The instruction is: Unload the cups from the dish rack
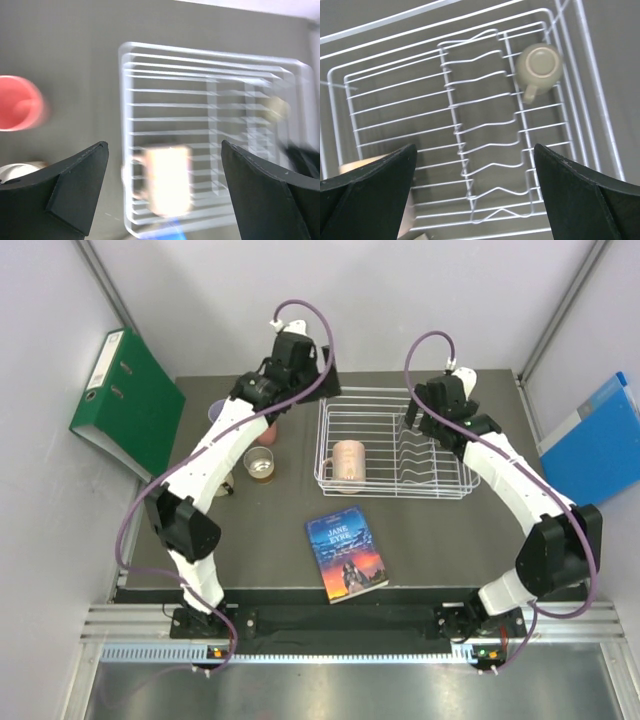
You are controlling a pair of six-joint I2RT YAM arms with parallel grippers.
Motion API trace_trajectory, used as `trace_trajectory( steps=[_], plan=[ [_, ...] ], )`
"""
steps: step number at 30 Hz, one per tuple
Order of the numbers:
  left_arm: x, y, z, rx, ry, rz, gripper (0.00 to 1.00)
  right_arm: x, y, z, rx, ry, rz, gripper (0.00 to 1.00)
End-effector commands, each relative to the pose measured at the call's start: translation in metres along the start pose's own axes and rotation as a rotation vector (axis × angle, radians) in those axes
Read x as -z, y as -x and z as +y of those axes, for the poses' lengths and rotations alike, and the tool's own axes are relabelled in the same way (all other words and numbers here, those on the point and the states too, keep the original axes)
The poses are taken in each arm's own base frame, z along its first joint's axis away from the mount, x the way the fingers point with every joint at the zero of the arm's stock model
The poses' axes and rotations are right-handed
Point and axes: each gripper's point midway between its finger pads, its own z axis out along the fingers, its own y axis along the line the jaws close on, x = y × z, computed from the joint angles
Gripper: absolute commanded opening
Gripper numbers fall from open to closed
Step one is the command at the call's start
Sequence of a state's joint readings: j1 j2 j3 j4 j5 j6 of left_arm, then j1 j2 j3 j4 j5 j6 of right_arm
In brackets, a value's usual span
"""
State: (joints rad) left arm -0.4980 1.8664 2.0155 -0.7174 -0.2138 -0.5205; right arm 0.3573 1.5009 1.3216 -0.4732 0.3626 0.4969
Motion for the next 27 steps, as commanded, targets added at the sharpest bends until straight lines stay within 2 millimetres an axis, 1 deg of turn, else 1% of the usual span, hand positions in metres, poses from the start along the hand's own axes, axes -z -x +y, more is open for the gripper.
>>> trace_trajectory(
  steps=[1,2,3,4,5,6,7,8,9,10,11,12,13,14,15,16,17,22,27],
  plan=[
    [0.032,-0.016,-0.046,-0.021,-0.147,0.013,0.99,-0.006,0.008,-0.018,0.037,-0.114,-0.016,0.99],
    [0.036,-0.024,-0.051,-0.027,-0.152,0.026,0.99,-0.008,0.014,-0.016,0.028,-0.12,-0.014,0.99],
    [0.04,-0.047,-0.059,-0.056,-0.163,0.065,0.99,-0.02,0.005,-0.017,0.022,-0.138,0.022,0.99],
    [0.042,-0.057,-0.063,-0.077,-0.171,0.075,0.99,-0.024,0.001,-0.019,0.022,-0.152,0.05,0.98],
    [0.053,-0.058,-0.067,-0.089,-0.18,0.056,0.99,-0.027,0.006,-0.018,0.008,-0.153,0.049,0.95],
    [0.056,-0.079,-0.07,-0.118,-0.176,0.082,0.99,-0.033,0.003,-0.018,-0.007,-0.162,0.061,0.94],
    [0.067,-0.079,-0.071,-0.124,-0.185,0.064,0.99,-0.035,0.001,-0.018,-0.016,-0.165,0.066,0.92],
    [0.067,-0.089,-0.068,-0.13,-0.183,0.075,0.99,-0.039,0.0,-0.021,-0.031,-0.168,0.065,0.86],
    [0.073,-0.095,-0.07,-0.133,-0.187,0.075,0.99,-0.042,-0.002,-0.02,-0.051,-0.167,0.065,0.83],
    [0.084,-0.09,-0.07,-0.123,-0.204,0.054,0.98,-0.042,-0.001,-0.022,-0.067,-0.17,0.058,0.8],
    [0.084,-0.098,-0.066,-0.119,-0.203,0.061,0.98,-0.046,-0.002,-0.026,-0.101,-0.18,0.052,0.75],
    [0.087,-0.099,-0.064,-0.112,-0.207,0.055,0.98,-0.045,0.0,-0.027,-0.123,-0.173,0.045,0.73],
    [0.099,-0.093,-0.063,-0.097,-0.223,0.029,0.98,-0.047,-0.006,-0.031,-0.138,-0.176,0.052,0.73],
    [0.099,-0.1,-0.057,-0.093,-0.214,0.038,0.98,-0.048,-0.005,-0.034,-0.174,-0.18,0.046,0.71],
    [0.101,-0.098,-0.055,-0.086,-0.215,0.025,0.98,-0.048,-0.003,-0.034,-0.191,-0.173,0.041,0.71],
    [0.108,-0.096,-0.053,-0.076,-0.221,0.012,0.98,-0.05,-0.007,-0.037,-0.201,-0.178,0.047,0.71],
    [0.107,-0.101,-0.048,-0.075,-0.21,0.02,0.99,-0.051,-0.008,-0.037,-0.213,-0.179,0.047,0.7],
    [0.109,-0.111,-0.042,-0.069,-0.195,0.046,0.98,-0.064,-0.026,-0.043,-0.23,-0.227,0.086,0.7],
    [0.112,-0.114,-0.041,-0.08,-0.194,0.049,0.98,-0.075,-0.031,-0.046,-0.235,-0.25,0.078,0.7]
  ],
)
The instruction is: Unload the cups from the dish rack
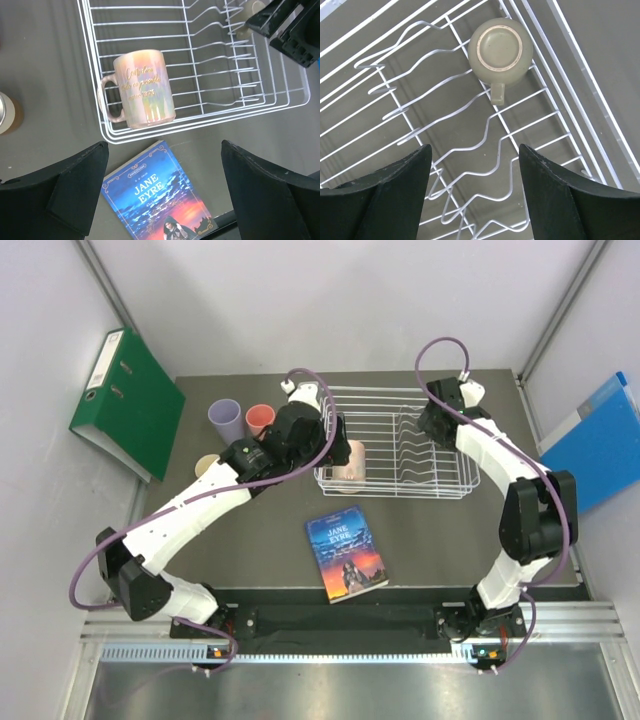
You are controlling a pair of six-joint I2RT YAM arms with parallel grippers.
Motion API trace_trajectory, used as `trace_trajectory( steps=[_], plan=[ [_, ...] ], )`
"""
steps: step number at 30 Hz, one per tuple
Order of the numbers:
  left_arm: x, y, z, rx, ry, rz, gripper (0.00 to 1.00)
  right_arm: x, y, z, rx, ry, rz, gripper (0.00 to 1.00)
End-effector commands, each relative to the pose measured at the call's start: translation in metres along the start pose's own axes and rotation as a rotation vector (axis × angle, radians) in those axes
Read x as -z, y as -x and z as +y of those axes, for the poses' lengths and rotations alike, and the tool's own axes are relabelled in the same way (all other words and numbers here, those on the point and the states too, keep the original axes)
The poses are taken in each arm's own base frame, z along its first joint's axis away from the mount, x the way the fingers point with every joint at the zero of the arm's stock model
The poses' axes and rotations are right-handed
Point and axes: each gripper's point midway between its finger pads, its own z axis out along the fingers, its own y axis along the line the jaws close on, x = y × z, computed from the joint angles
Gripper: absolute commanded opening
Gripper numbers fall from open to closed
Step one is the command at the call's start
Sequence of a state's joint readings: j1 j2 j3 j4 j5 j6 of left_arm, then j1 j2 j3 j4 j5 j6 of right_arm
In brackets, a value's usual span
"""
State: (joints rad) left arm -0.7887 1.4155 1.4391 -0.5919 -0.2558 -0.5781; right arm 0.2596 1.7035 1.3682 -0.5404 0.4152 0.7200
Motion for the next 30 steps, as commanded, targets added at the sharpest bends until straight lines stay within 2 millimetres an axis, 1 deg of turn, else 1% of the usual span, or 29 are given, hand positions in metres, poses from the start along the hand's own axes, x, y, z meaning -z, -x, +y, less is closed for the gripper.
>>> trace_trajectory(
  steps=[1,4,9,13,16,19,22,25,30],
  plan=[
    [0.001,0.0,0.0,0.007,0.001,-0.024,0.98,-0.013,0.008,0.005,-0.044,-0.012,-0.044,0.7],
    [0.0,0.001,0.0,0.0,0.0,-0.025,0.99,-0.022,0.006,0.002,-0.052,-0.034,-0.041,0.69],
    [-0.005,0.0,0.0,-0.013,0.001,-0.027,0.99,-0.029,0.009,0.001,-0.088,-0.029,-0.06,0.69],
    [-0.01,0.002,-0.002,-0.026,0.001,-0.033,0.99,-0.029,0.015,0.0,-0.12,-0.019,-0.076,0.67],
    [-0.012,0.004,-0.003,-0.038,0.001,-0.037,0.99,-0.022,0.023,0.002,-0.138,0.007,-0.104,0.67],
    [-0.017,0.002,-0.003,-0.046,0.005,-0.033,0.99,-0.017,0.029,-0.004,-0.146,-0.001,-0.124,0.66],
    [-0.021,0.0,-0.003,-0.048,0.007,-0.024,0.99,-0.022,0.031,-0.016,-0.158,-0.035,-0.121,0.64],
    [-0.025,-0.003,-0.004,-0.052,0.005,-0.012,0.99,-0.027,0.031,-0.023,-0.168,-0.047,-0.118,0.62],
    [-0.031,-0.007,-0.004,-0.06,0.012,-0.001,0.99,-0.034,0.027,-0.027,-0.169,-0.055,-0.106,0.6]
  ],
)
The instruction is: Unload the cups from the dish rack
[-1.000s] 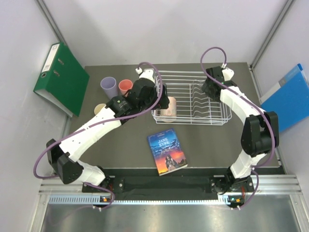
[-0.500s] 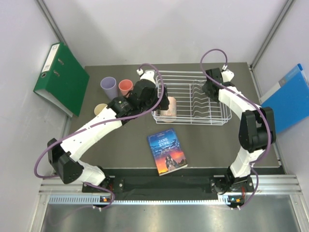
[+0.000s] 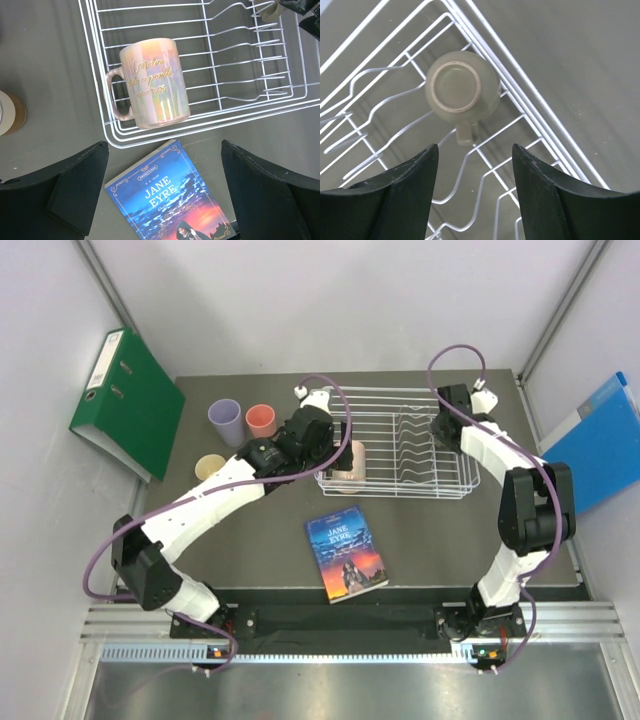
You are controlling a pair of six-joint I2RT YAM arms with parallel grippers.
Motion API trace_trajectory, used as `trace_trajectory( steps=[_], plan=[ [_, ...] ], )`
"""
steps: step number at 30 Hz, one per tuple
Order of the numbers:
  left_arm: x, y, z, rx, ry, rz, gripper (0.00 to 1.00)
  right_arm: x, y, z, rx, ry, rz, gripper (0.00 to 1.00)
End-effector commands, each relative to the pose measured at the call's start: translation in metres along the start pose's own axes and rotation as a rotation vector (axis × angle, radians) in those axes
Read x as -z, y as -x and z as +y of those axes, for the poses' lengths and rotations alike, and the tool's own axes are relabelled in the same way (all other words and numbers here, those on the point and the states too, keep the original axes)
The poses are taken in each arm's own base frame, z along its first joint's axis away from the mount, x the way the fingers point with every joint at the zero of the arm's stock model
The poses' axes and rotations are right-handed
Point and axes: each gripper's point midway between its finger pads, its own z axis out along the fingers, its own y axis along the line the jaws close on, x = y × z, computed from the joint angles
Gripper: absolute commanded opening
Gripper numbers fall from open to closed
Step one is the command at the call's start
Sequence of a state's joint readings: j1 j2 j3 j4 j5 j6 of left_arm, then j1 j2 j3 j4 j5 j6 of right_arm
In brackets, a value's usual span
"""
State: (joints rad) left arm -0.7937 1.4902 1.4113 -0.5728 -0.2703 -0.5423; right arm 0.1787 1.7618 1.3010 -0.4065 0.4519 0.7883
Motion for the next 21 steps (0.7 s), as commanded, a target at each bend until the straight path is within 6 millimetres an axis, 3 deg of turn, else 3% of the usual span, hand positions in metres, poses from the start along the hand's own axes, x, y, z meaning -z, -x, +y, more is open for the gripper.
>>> trace_trajectory(
  steps=[1,21],
  plan=[
    [-0.001,0.02,-0.012,0.002,-0.036,-0.065,0.99,0.004,0.02,0.001,-0.039,0.019,-0.047,0.59],
    [-0.021,0.013,-0.012,-0.027,-0.011,-0.031,0.99,-0.028,0.009,0.008,0.021,-0.002,0.002,0.49]
  ],
)
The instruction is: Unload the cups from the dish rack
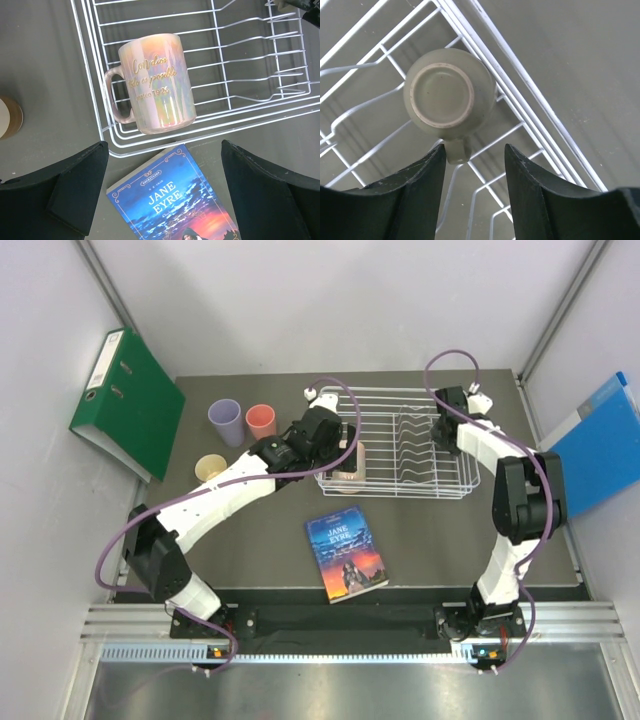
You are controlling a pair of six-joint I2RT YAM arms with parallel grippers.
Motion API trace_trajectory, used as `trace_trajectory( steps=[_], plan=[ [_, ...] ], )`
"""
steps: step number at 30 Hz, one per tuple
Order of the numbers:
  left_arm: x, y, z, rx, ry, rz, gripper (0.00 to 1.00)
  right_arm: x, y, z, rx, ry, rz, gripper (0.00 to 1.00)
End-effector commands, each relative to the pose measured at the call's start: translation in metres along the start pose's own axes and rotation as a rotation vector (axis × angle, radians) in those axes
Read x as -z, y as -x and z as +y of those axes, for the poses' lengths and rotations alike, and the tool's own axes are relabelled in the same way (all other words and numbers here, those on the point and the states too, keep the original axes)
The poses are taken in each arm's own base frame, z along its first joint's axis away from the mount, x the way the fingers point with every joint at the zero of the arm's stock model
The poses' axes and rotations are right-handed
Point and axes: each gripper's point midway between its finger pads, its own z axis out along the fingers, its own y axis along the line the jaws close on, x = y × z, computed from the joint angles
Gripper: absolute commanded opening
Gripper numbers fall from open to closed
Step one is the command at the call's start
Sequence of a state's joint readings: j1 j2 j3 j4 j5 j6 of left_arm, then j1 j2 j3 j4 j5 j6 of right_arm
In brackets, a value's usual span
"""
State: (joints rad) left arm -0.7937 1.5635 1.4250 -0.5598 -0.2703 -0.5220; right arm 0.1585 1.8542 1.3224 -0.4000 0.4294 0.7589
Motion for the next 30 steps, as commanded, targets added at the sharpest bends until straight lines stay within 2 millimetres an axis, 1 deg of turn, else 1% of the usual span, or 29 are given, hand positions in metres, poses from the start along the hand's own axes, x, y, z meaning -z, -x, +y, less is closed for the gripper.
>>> trace_trajectory(
  steps=[1,5,6,9,11,14,17,21,22,24,25,27,28,30],
  plan=[
    [0.002,0.025,-0.012,0.004,-0.032,-0.071,0.99,0.0,0.025,0.014,-0.017,0.03,-0.048,0.47],
    [0.0,0.024,-0.011,-0.002,-0.025,-0.068,0.99,-0.002,0.026,0.014,-0.015,0.026,-0.05,0.37],
    [0.0,0.025,-0.01,0.001,-0.022,-0.074,0.99,-0.002,0.026,0.014,-0.012,0.025,-0.051,0.32],
    [-0.001,0.024,-0.009,0.0,-0.019,-0.074,0.99,-0.004,0.025,0.013,-0.005,0.016,-0.048,0.26],
    [-0.002,0.023,-0.01,-0.001,-0.021,-0.07,0.99,-0.004,0.024,0.012,0.0,0.013,-0.045,0.25],
    [-0.003,0.023,-0.011,0.0,-0.028,-0.066,0.99,-0.007,0.021,0.009,0.006,0.0,-0.039,0.19],
    [-0.004,0.021,-0.013,0.0,-0.032,-0.061,0.99,-0.008,0.016,0.006,0.023,-0.009,-0.026,0.01],
    [-0.003,0.019,-0.012,-0.002,-0.031,-0.051,0.99,-0.006,0.014,0.004,0.041,-0.002,-0.022,0.0],
    [-0.002,0.02,-0.012,0.002,-0.032,-0.054,0.99,-0.001,0.019,0.006,0.034,0.014,-0.033,0.0],
    [-0.002,0.019,-0.012,0.004,-0.034,-0.054,0.99,0.006,0.022,0.008,0.043,0.036,-0.042,0.0],
    [-0.002,0.02,-0.012,0.008,-0.034,-0.057,0.99,0.017,0.03,0.014,0.033,0.074,-0.058,0.0],
    [-0.001,0.02,-0.013,0.009,-0.039,-0.058,0.99,0.028,0.039,0.02,0.031,0.113,-0.074,0.0],
    [-0.001,0.021,-0.014,0.011,-0.042,-0.06,0.99,0.04,0.046,0.025,0.025,0.149,-0.084,0.0],
    [-0.001,0.022,-0.014,0.016,-0.046,-0.063,0.99,0.057,0.058,0.032,0.024,0.191,-0.101,0.0]
  ],
)
